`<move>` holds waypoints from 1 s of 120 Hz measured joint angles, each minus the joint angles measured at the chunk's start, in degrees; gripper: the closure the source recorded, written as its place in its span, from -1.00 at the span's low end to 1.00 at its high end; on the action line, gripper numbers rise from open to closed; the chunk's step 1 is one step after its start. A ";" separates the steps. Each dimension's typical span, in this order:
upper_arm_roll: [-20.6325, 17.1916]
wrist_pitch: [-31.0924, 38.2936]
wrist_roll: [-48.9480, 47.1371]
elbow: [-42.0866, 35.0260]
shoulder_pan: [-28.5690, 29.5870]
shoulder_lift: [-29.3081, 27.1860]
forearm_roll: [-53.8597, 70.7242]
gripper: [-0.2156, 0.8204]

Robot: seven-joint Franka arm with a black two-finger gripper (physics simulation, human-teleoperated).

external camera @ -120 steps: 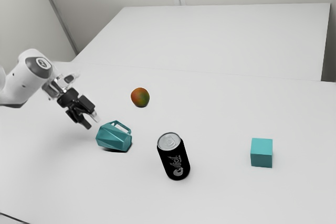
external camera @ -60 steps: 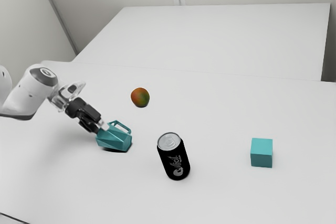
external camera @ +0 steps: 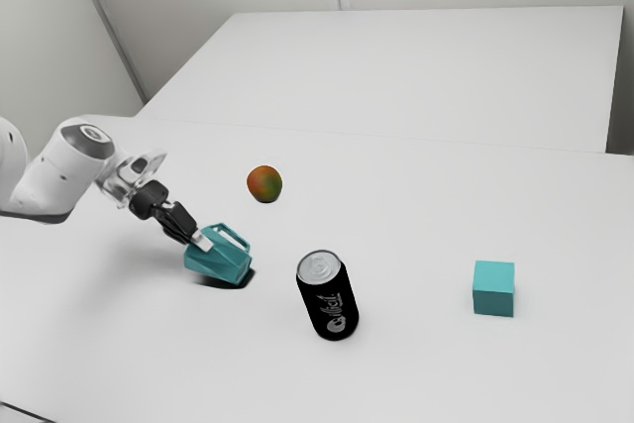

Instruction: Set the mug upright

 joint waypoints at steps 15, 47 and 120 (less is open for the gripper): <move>-0.01 0.28 0.72 0.05 -0.11 -0.10 0.13 0.84; -3.76 1.22 1.42 0.26 -0.27 -4.10 2.63 0.92; -24.24 20.03 -16.18 0.09 -1.70 -9.18 37.55 0.93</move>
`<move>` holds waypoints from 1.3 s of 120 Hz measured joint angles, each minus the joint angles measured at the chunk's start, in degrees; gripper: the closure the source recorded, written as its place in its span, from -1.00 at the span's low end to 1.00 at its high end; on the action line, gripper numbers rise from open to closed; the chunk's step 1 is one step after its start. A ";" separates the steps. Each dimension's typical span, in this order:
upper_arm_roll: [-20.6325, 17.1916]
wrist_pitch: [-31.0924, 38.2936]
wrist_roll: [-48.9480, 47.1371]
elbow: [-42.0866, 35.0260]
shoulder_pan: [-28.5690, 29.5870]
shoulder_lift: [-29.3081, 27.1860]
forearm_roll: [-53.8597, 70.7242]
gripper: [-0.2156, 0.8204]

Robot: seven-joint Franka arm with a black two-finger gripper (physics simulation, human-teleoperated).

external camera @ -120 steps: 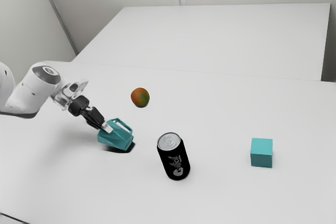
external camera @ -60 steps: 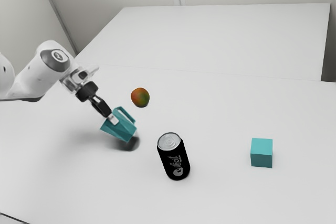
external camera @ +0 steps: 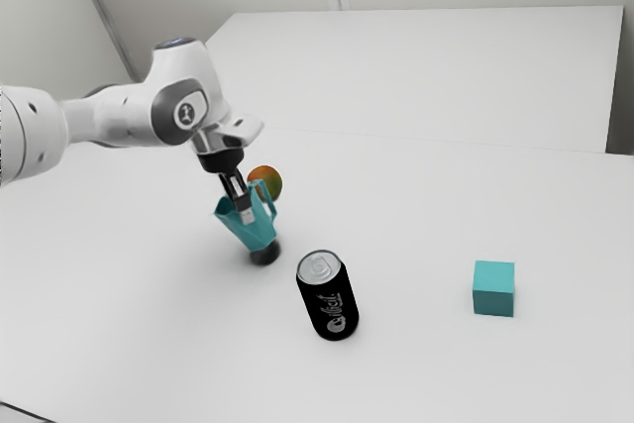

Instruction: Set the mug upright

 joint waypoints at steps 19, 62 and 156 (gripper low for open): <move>-1.50 2.94 -7.55 -0.43 -0.80 0.37 5.76 0.93; -2.51 5.01 -20.99 -4.60 -2.51 -1.04 10.69 0.93; -5.16 4.86 -35.01 -6.35 -2.49 -4.35 11.63 0.11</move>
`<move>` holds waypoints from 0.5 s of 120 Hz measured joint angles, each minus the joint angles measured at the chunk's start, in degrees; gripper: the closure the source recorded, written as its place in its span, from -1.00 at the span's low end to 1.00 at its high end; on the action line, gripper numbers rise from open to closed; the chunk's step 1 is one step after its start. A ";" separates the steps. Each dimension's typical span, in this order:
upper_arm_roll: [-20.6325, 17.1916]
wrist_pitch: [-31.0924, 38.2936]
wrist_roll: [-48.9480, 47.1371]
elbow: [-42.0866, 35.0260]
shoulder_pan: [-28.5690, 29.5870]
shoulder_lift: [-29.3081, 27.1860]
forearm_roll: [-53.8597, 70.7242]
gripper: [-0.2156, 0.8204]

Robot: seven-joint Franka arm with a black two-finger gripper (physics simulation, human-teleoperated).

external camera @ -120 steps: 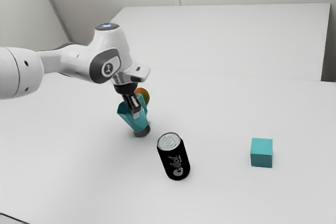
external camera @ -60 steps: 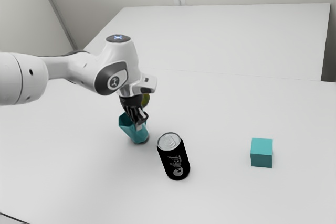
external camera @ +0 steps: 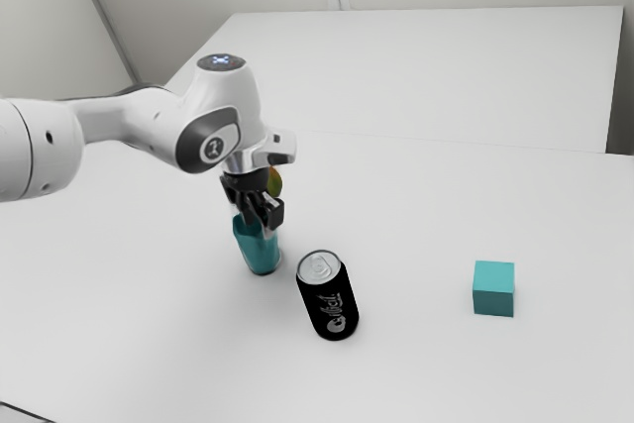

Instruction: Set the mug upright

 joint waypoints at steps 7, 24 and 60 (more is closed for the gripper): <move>-0.14 -0.55 -0.40 0.25 -0.11 -1.36 -0.11 0.02; -0.16 -4.35 -1.19 4.12 0.01 -4.09 -1.91 -0.26; 11.40 -18.31 -2.79 27.58 -12.17 -2.62 -5.20 -0.50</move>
